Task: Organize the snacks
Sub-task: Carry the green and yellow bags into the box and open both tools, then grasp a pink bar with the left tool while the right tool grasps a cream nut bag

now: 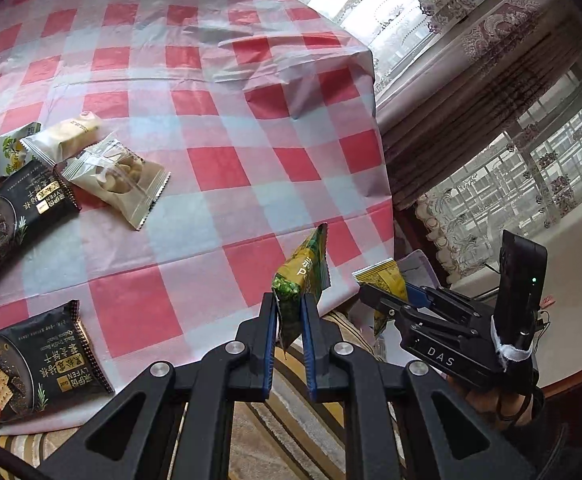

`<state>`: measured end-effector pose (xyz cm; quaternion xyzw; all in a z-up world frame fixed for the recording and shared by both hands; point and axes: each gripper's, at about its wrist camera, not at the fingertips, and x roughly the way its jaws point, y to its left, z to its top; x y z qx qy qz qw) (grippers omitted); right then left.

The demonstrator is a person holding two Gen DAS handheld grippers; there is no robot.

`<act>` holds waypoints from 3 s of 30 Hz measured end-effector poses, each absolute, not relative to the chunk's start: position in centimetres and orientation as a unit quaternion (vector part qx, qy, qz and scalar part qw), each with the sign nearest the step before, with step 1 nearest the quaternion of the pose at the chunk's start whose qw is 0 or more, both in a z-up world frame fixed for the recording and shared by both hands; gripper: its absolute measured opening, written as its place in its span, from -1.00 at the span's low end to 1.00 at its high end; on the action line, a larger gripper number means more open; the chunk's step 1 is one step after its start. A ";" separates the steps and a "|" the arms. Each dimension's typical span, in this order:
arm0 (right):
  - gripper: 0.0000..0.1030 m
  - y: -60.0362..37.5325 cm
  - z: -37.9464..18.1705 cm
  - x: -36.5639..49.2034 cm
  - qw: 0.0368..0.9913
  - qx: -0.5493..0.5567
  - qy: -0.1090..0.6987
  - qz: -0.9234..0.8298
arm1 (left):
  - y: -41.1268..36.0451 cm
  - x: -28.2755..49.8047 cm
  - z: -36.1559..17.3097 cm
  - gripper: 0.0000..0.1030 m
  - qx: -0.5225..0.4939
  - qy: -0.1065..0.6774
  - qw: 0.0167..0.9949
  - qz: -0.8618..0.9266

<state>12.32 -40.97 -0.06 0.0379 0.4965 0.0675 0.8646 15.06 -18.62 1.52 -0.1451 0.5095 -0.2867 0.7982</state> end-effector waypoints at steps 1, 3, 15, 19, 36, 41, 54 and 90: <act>-0.25 -41.9 -0.2 12.0 0.864 0.044 0.498 0.060 | -19.5 14.9 1.6 -0.76 -0.139 0.511 0.797 -0.292; -0.25 -43.6 -0.5 11.5 0.864 0.056 0.498 0.046 | -21.3 14.6 1.7 -0.76 -0.126 0.514 0.792 -0.303; -0.25 -51.5 -0.6 9.2 0.867 0.115 0.484 -0.017 | -31.3 12.1 1.3 -0.76 -0.045 0.538 0.761 -0.361; -0.20 -52.9 -0.6 8.9 0.866 0.120 0.485 -0.035 | -33.1 11.3 0.7 -0.71 -0.032 0.556 0.741 -0.375; 0.62 -50.9 0.8 9.4 0.872 0.108 0.476 -0.037 | -30.6 11.8 1.5 -0.19 -0.070 0.533 0.775 -0.332; 0.77 -48.0 2.5 10.1 0.885 0.073 0.457 -0.053 | -28.1 12.0 3.5 0.12 -0.074 0.474 0.821 -0.309; 0.81 -37.0 5.7 12.6 0.923 -0.013 0.380 0.055 | -10.8 13.3 5.0 0.16 -0.093 0.391 0.910 -0.104; 0.81 -17.9 -2.3 27.0 0.865 -0.163 0.431 0.200 | 8.0 23.0 -3.5 -0.54 -0.161 0.429 0.889 -0.013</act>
